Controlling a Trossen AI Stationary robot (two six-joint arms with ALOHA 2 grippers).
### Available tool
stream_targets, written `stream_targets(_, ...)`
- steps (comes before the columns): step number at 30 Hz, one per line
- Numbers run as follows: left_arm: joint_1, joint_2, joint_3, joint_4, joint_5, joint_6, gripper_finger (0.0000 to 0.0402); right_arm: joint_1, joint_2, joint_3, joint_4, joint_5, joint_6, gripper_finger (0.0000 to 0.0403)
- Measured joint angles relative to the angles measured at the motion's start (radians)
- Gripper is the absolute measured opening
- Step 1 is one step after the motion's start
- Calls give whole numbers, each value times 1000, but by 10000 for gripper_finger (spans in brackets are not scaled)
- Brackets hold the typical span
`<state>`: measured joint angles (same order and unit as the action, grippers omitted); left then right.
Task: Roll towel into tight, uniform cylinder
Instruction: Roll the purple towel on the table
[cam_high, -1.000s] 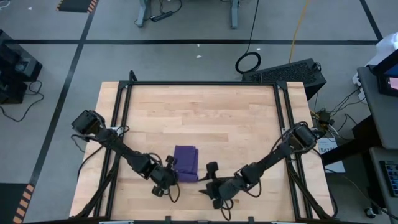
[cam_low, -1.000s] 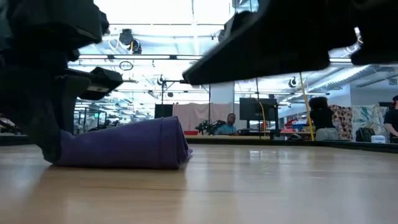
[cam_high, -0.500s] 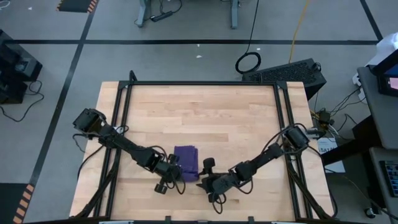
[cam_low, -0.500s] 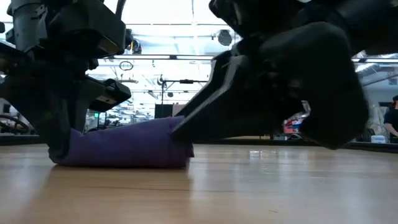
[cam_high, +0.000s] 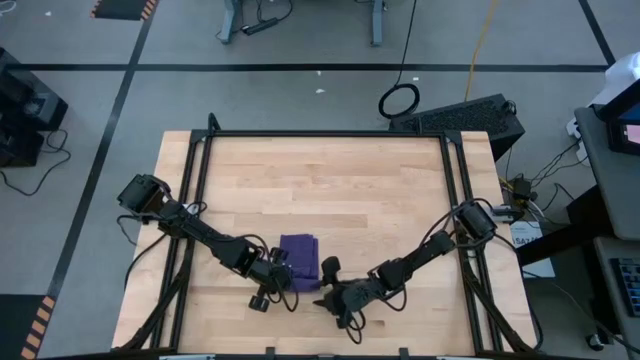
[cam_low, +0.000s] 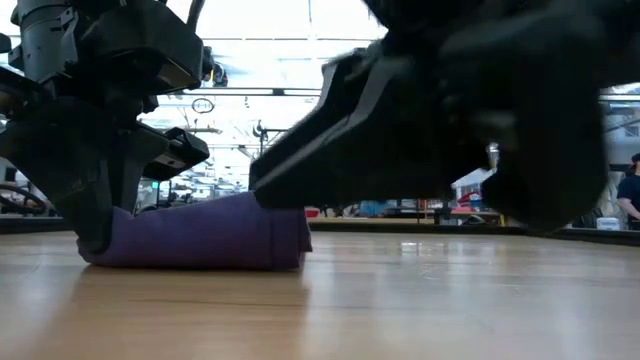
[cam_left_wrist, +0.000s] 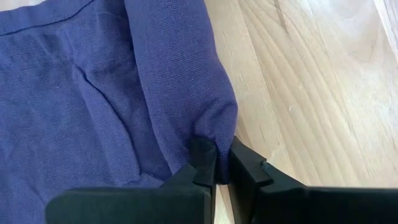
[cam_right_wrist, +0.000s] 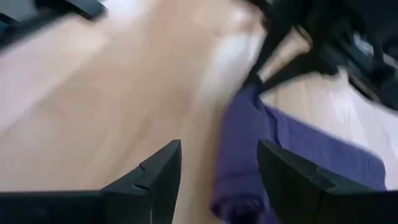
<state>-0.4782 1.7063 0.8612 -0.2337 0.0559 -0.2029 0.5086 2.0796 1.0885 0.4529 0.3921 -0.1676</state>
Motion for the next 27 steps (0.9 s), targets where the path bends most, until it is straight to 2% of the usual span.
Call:
stream_targets(5,0,0,0,0,0,0,26,16,0,0,45,-27,-55,201)
stream_targets(12,0,0,0,5,0,0,27,-24,54,1,39,-27,3,201)
stream_targets(20,-2,1,0,6,0,-1,27,-46,58,1,38,1,26,201)
stream_targets(23,-2,1,0,8,-23,-18,27,-68,58,2,-15,19,104,201)
stream_targets(27,-2,1,0,0,-93,-133,30,-105,53,5,-76,-15,246,185)
